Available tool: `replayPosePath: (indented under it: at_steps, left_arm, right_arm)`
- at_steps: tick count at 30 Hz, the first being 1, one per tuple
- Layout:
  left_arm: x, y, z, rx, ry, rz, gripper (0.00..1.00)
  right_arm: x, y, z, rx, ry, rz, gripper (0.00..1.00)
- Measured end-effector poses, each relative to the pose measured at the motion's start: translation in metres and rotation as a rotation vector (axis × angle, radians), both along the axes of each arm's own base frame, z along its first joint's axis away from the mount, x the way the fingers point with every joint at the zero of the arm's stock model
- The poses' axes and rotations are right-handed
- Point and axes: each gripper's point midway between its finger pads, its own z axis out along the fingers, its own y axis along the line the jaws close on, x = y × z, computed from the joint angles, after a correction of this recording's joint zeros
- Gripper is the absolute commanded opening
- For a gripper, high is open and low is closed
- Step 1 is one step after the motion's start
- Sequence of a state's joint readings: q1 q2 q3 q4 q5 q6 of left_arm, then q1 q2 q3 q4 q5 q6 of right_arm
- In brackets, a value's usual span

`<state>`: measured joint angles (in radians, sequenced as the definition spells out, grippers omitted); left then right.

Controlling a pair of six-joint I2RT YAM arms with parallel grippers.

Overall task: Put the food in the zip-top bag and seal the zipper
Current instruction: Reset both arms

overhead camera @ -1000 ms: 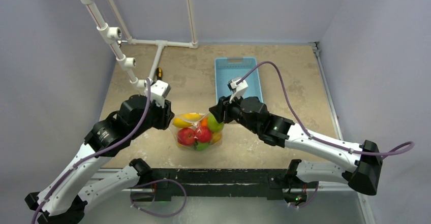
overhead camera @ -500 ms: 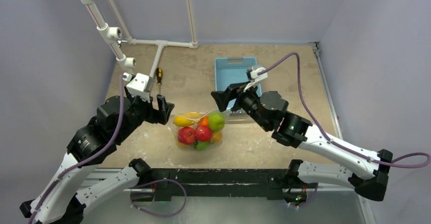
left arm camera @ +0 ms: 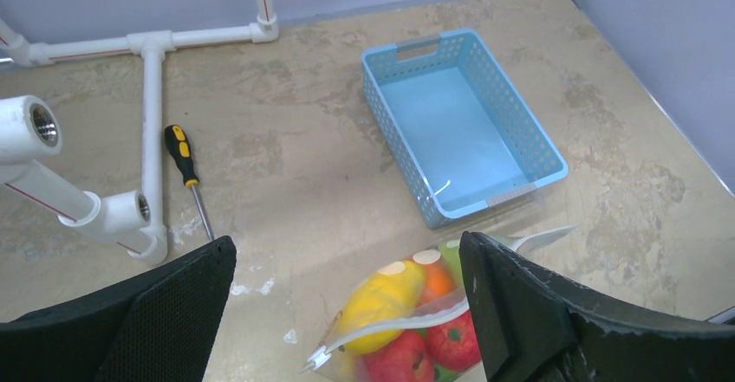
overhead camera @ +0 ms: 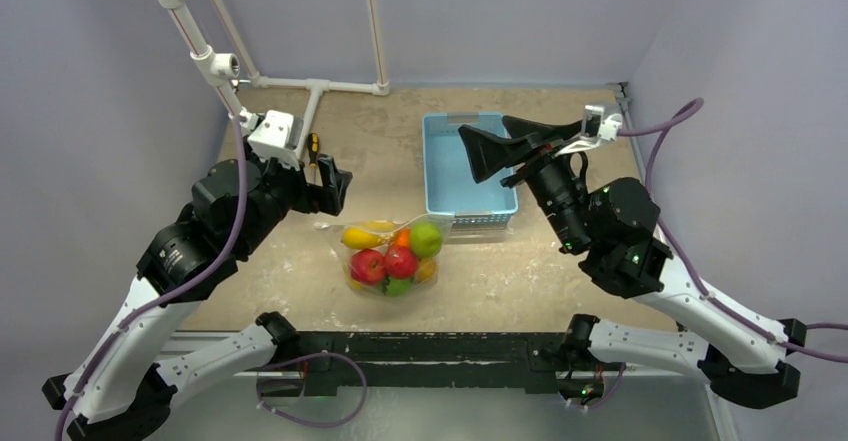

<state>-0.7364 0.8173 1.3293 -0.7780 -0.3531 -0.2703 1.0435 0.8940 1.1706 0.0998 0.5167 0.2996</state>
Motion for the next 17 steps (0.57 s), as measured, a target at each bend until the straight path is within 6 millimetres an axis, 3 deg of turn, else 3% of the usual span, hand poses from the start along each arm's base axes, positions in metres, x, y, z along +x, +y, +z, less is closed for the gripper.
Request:
replayPosePath:
  at_steps: [9,17]
  left_arm:
    - [0.002,0.003,0.026,-0.046,-0.058,0.022,1.00]
    - [0.007,0.000,0.024,-0.045,-0.049,0.028,0.99]
  right_arm:
    - [0.002,-0.020,0.007,0.040,0.007,-0.069,0.99]
    - [-0.008,-0.036,0.020,0.081,-0.019,-0.064,0.99]
